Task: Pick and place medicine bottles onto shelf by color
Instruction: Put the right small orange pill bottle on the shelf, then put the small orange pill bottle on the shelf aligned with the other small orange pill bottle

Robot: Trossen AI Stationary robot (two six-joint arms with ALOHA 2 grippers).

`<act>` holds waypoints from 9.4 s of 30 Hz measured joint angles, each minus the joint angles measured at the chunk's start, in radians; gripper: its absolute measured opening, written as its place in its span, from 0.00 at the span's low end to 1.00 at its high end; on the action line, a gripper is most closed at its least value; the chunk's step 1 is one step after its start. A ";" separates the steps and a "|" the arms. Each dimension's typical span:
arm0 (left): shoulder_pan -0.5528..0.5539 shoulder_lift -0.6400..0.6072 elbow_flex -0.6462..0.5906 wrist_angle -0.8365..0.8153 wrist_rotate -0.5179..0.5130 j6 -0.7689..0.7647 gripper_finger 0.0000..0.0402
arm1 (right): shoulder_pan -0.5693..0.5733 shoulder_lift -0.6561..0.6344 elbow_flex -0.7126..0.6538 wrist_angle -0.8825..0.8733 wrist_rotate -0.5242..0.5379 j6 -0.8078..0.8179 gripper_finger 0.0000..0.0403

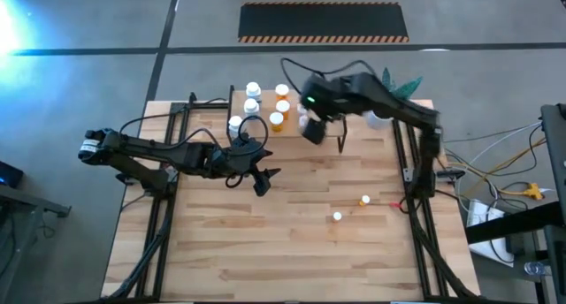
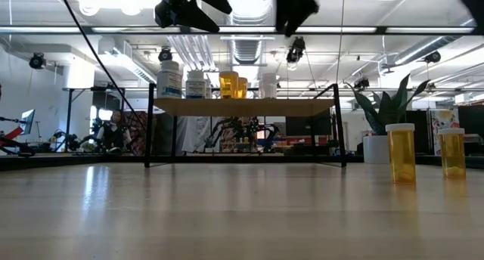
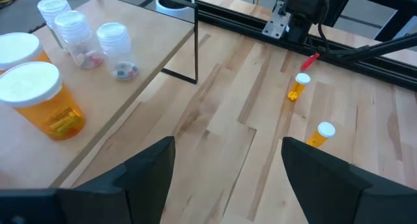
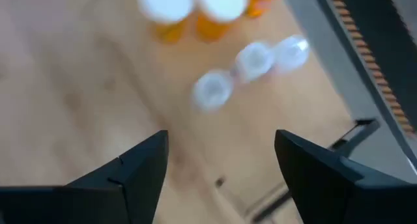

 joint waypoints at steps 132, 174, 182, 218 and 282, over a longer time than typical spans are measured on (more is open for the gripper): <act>0.077 -0.081 0.000 -0.152 0.242 0.055 0.66 | -0.207 0.015 -0.168 0.030 0.001 0.064 0.23; 0.077 -0.076 0.000 -0.113 0.183 0.027 0.66 | -0.377 -0.013 -0.253 0.225 -0.201 -0.260 0.62; 0.089 -0.115 0.002 -0.184 0.147 0.040 0.66 | -0.307 -0.160 -0.292 0.201 -0.239 -0.095 0.65; 0.154 -0.173 0.001 -0.193 0.166 0.157 0.66 | 0.551 -0.338 -1.331 0.813 -0.355 0.185 0.67; 0.154 -0.169 0.001 -0.193 0.184 0.131 0.66 | -0.270 -0.042 -0.399 0.217 -0.189 -0.026 0.32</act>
